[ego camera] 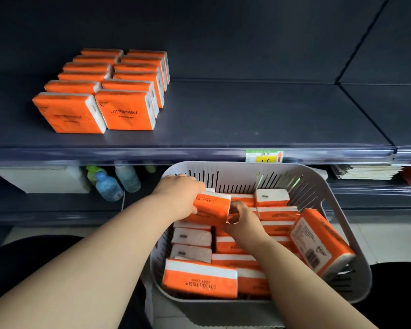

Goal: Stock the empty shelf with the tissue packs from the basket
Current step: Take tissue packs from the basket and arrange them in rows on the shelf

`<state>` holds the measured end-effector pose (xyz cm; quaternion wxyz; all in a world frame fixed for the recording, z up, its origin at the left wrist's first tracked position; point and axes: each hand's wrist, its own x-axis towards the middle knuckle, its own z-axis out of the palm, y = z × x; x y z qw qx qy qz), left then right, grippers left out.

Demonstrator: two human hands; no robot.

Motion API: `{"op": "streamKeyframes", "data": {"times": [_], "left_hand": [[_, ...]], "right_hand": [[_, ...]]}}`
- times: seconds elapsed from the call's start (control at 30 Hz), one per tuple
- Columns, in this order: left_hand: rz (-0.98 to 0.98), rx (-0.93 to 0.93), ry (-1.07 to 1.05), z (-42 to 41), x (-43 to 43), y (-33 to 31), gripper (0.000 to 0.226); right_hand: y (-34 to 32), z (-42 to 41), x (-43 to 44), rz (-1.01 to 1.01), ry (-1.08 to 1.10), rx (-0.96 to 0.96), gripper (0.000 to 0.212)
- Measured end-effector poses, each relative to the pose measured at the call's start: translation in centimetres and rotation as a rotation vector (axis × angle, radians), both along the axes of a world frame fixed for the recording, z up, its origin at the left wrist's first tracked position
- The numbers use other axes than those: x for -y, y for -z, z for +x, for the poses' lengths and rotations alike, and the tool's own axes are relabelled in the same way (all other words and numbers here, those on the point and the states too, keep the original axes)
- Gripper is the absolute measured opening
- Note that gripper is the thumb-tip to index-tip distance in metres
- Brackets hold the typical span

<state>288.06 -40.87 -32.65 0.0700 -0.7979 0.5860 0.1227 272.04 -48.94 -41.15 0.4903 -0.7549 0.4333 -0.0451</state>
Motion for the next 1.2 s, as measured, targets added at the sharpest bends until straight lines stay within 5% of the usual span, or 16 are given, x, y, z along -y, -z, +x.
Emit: {"op": "streamKeyframes", "data": {"times": [0.17,0.47,0.73,0.87,1.0,1.2], "left_hand": [[-0.093,0.055,0.0,1.2,0.6,-1.6,0.041],[-0.153,0.072,-0.059,1.8,1.4,-4.0,0.045],[-0.066,0.091,-0.049,1.2,1.2,-4.1,0.044],[-0.054,0.086,-0.039,0.9,0.7,-3.9,0.04],[-0.061,0.074,-0.031,0.3,0.4,-3.8,0.035],[-0.071,0.055,-0.023,0.0,-0.1,-4.0,0.033]], "right_hand": [[0.0,0.1,0.3,-0.072,-0.065,-0.128,0.05],[-1.4,3.3,0.8,-0.155,-0.354,-0.314,0.034],[-6.7,1.4,-0.4,-0.133,-0.525,-0.26,0.023],[-10.4,-1.0,-3.0,-0.006,-0.782,-0.256,0.048],[-11.4,-2.0,-4.7,-0.178,-0.883,-0.343,0.062],[-10.0,-2.2,-5.6,-0.414,-0.782,-0.297,0.05]]}}
